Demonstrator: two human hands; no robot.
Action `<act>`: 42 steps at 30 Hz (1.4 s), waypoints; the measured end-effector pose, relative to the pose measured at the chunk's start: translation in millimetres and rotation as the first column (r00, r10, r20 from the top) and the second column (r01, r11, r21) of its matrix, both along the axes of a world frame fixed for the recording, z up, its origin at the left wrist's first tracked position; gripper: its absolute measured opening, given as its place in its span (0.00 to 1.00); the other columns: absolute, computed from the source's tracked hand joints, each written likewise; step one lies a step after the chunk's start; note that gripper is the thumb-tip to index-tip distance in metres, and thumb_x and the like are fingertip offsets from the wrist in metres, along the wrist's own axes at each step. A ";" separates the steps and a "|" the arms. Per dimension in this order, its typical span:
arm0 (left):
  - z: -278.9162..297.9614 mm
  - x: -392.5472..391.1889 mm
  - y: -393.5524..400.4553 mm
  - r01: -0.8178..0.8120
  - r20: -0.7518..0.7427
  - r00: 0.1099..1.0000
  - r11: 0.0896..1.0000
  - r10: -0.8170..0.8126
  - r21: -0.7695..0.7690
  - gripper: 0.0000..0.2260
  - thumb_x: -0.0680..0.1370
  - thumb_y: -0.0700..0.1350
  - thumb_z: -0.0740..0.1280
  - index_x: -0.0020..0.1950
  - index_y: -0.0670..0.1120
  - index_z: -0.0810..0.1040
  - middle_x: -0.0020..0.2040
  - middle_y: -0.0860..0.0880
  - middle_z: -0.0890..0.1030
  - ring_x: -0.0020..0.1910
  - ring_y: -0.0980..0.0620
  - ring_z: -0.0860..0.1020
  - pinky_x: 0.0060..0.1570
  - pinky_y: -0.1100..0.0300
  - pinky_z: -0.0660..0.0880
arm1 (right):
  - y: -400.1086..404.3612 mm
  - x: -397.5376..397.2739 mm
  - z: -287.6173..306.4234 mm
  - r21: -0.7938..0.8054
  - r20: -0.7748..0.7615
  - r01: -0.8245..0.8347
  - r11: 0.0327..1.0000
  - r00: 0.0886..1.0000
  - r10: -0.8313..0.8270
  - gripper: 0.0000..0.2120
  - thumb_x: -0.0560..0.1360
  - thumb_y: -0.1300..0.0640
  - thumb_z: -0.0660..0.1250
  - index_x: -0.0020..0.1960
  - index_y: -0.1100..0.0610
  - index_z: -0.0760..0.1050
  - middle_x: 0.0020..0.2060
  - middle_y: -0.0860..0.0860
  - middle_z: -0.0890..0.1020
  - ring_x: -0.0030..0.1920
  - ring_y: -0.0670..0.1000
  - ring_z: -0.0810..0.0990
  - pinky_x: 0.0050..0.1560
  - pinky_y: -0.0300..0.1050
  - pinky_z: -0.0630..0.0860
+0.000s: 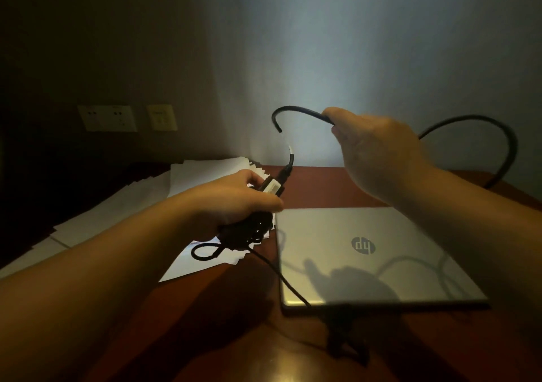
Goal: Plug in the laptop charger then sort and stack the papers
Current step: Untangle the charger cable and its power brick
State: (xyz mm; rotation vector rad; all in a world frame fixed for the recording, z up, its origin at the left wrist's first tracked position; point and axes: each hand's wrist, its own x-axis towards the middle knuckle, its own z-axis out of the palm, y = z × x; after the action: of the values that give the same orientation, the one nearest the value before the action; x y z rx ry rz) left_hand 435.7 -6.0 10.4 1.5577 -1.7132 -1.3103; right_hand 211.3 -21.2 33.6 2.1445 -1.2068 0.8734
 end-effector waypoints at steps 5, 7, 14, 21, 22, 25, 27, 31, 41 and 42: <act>-1.3 -5.1 3.3 0.104 0.265 0.960 0.994 -0.093 -0.029 0.22 0.75 0.44 0.74 0.64 0.51 0.67 0.47 0.44 0.80 0.29 0.53 0.82 0.26 0.63 0.77 | -18.7 -19.4 4.9 0.062 -0.159 0.203 0.977 0.969 -0.191 0.09 0.83 0.56 0.56 0.57 0.56 0.73 0.27 0.52 0.68 0.25 0.52 0.63 0.26 0.42 0.55; -6.2 -7.8 4.3 0.161 0.364 0.922 0.986 -0.136 -0.041 0.24 0.74 0.44 0.75 0.64 0.53 0.66 0.48 0.45 0.80 0.37 0.50 0.84 0.36 0.58 0.83 | -25.1 -27.7 1.7 0.080 -0.226 0.251 0.965 0.947 -0.228 0.09 0.83 0.56 0.56 0.59 0.54 0.72 0.28 0.52 0.69 0.26 0.52 0.66 0.26 0.42 0.59; -8.6 -25.3 16.9 0.345 0.583 0.773 0.937 -0.249 -0.056 0.26 0.73 0.47 0.76 0.64 0.57 0.64 0.51 0.50 0.77 0.38 0.51 0.81 0.40 0.63 0.82 | -40.8 -61.7 -24.7 0.242 -0.259 0.377 0.894 0.913 -0.315 0.21 0.78 0.65 0.59 0.68 0.49 0.70 0.45 0.56 0.78 0.40 0.59 0.76 0.35 0.46 0.70; -10.4 -40.3 23.8 0.452 0.632 0.701 0.891 -0.331 -0.034 0.27 0.73 0.49 0.76 0.64 0.59 0.64 0.55 0.50 0.77 0.44 0.50 0.81 0.48 0.61 0.82 | -41.5 -80.4 -63.7 0.386 -0.332 0.547 0.743 0.834 -0.442 0.18 0.78 0.62 0.61 0.62 0.44 0.74 0.47 0.51 0.74 0.51 0.57 0.75 0.46 0.51 0.69; -11.0 -43.3 24.2 0.463 0.636 0.693 0.886 -0.338 -0.034 0.27 0.73 0.50 0.76 0.64 0.59 0.64 0.55 0.51 0.77 0.45 0.50 0.81 0.49 0.60 0.82 | -41.7 -82.8 -68.0 0.446 -0.348 0.566 0.693 0.823 -0.449 0.20 0.79 0.62 0.61 0.65 0.42 0.72 0.51 0.52 0.76 0.55 0.58 0.75 0.51 0.53 0.69; -12.7 -53.8 23.7 0.490 0.637 0.680 0.871 -0.362 -0.029 0.27 0.73 0.50 0.76 0.64 0.59 0.64 0.56 0.52 0.77 0.47 0.51 0.81 0.50 0.61 0.81 | -43.4 -95.8 -81.2 0.575 -0.398 0.592 0.565 0.805 -0.439 0.24 0.81 0.61 0.58 0.71 0.38 0.67 0.64 0.53 0.74 0.64 0.60 0.70 0.63 0.61 0.66; -14.9 -62.7 22.2 0.509 0.638 0.672 0.861 -0.376 -0.029 0.27 0.73 0.50 0.75 0.64 0.59 0.64 0.53 0.53 0.77 0.46 0.52 0.80 0.48 0.63 0.81 | -42.3 -110.2 -92.3 0.619 -0.379 0.572 0.539 0.818 -0.433 0.24 0.83 0.56 0.55 0.74 0.35 0.61 0.76 0.54 0.60 0.74 0.64 0.60 0.69 0.69 0.58; -20.5 -85.5 17.3 0.519 0.618 0.687 0.854 -0.382 -0.050 0.26 0.73 0.49 0.76 0.63 0.60 0.64 0.46 0.59 0.73 0.41 0.55 0.79 0.40 0.68 0.79 | -31.4 -135.8 -101.2 0.617 -0.210 0.491 0.615 0.856 -0.472 0.32 0.82 0.46 0.58 0.77 0.34 0.41 0.77 0.51 0.30 0.77 0.67 0.37 0.73 0.72 0.47; -36.8 -136.8 -4.4 0.561 0.635 0.645 0.828 -0.424 -0.017 0.28 0.72 0.51 0.76 0.66 0.58 0.65 0.55 0.52 0.78 0.48 0.52 0.80 0.52 0.56 0.82 | 8.7 -196.1 -90.9 0.397 0.126 0.394 0.829 0.871 -0.474 0.34 0.76 0.59 0.66 0.77 0.44 0.56 0.72 0.53 0.65 0.70 0.58 0.65 0.67 0.56 0.70; -38.8 -140.3 -5.9 0.564 0.639 0.641 0.826 -0.425 -0.016 0.27 0.73 0.51 0.76 0.66 0.58 0.65 0.53 0.53 0.77 0.47 0.53 0.80 0.51 0.58 0.81 | 9.7 -202.5 -91.2 0.385 0.158 0.405 0.830 0.857 -0.491 0.30 0.75 0.60 0.65 0.75 0.47 0.61 0.66 0.53 0.71 0.65 0.57 0.68 0.63 0.55 0.71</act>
State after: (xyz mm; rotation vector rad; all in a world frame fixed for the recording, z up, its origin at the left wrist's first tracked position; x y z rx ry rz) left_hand 295.4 -11.9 -28.4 1.5272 -2.7630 -0.8005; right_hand 8.8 -11.6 -57.6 1.8864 -2.0264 0.7765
